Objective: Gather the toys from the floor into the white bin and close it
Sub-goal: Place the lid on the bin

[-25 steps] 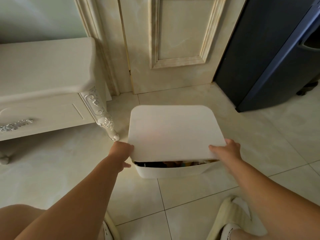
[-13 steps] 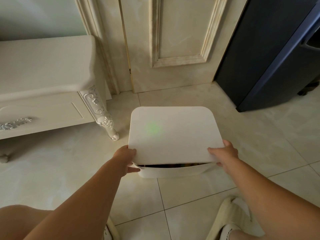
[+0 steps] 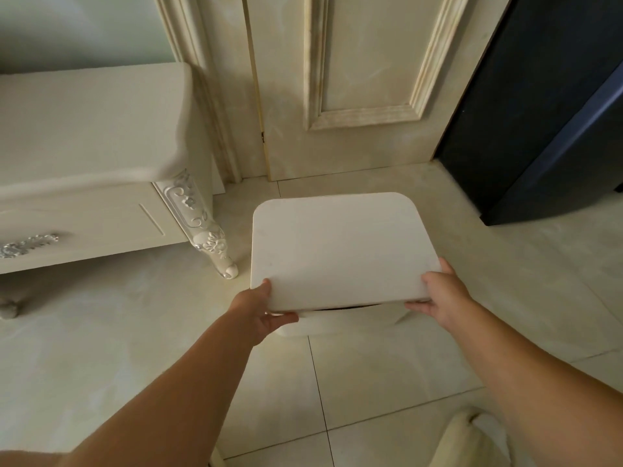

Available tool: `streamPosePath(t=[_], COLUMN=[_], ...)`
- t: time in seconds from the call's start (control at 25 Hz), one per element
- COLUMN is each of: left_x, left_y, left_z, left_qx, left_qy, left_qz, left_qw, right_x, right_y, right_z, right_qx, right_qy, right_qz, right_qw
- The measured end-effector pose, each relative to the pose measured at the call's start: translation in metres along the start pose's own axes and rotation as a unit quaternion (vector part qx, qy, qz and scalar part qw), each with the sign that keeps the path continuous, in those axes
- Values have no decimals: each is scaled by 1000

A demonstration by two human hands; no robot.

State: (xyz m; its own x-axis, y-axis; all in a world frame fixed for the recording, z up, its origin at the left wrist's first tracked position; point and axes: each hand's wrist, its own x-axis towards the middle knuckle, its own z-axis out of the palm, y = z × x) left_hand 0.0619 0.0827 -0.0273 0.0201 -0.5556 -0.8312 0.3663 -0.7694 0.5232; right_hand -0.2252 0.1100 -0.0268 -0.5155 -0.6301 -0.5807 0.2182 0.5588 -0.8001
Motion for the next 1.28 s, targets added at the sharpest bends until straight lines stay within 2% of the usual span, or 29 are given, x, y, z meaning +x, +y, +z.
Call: streamPosePath(t=[0.28, 0.6, 0.8, 1.28], left_x=[49, 106, 136, 157], left_y=[77, 154, 174, 193], left_z=[27, 67, 91, 110], left_qx=[54, 128, 149, 170], left_qy=[37, 60, 71, 67], left_qz=[23, 38, 72, 83], left_qw=[998, 989, 984, 980], right_x=[70, 154, 191, 216], right_y=[-47, -100, -122, -136], right_z=[55, 110, 133, 143], right_qx=[-60, -73, -108, -116], right_qy=[-62, -64, -38, -29], right_qz=[-24, -23, -55, -103], right_qw=[996, 995, 992, 987])
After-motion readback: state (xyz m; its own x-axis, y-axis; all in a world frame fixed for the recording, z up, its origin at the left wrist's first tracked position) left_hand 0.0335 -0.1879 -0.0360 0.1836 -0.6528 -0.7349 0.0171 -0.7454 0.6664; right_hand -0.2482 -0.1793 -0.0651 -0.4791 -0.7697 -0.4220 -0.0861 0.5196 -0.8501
